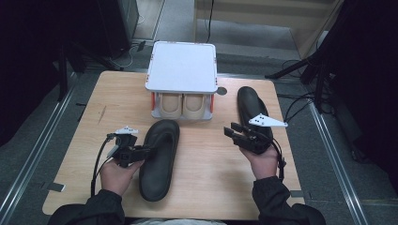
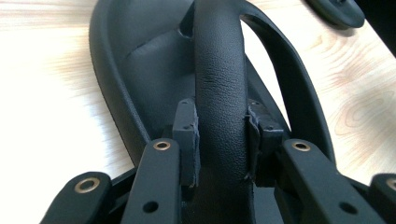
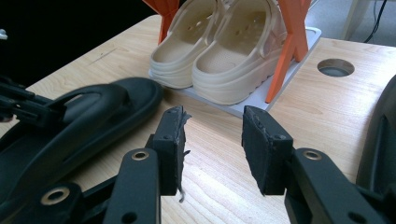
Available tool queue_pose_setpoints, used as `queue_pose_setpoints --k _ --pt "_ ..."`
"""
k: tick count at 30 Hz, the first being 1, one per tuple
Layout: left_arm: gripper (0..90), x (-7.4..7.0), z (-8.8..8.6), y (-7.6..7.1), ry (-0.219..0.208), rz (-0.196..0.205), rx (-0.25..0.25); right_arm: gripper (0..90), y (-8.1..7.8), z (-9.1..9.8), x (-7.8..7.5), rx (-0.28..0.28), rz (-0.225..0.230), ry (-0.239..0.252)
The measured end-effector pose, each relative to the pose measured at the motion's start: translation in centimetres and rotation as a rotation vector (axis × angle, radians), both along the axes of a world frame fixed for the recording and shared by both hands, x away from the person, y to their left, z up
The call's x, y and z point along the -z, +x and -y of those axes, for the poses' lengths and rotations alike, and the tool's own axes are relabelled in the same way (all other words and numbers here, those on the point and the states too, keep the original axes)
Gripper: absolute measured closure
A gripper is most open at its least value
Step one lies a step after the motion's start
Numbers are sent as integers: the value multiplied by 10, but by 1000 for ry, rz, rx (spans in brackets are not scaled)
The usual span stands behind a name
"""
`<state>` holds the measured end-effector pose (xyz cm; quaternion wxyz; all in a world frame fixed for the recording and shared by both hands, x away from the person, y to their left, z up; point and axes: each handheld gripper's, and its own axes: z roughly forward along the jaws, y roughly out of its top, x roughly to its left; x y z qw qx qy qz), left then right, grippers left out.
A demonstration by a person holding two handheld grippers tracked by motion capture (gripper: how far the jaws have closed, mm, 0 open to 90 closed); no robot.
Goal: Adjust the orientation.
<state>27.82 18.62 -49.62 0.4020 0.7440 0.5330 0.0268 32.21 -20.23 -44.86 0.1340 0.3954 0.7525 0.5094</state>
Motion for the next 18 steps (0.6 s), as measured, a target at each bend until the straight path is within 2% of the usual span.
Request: queue_pose_setpoints --k 6,9,14,16,18 --pt "696 9 15 7 32 0 9 605 -1 1 1 4 -1 -8" --pt "693 15 20 10 33 -4 5 605 -1 1 1 6 -1 -13" --pt "680 18 23 9 60 3 14 605 -2 3 2 14 -1 -15" --pt "641 18 23 10 67 3 21 605 -2 4 1 18 -1 -14" --pt "581 17 25 8 94 18 25 605 -2 6 1 21 0 -16"
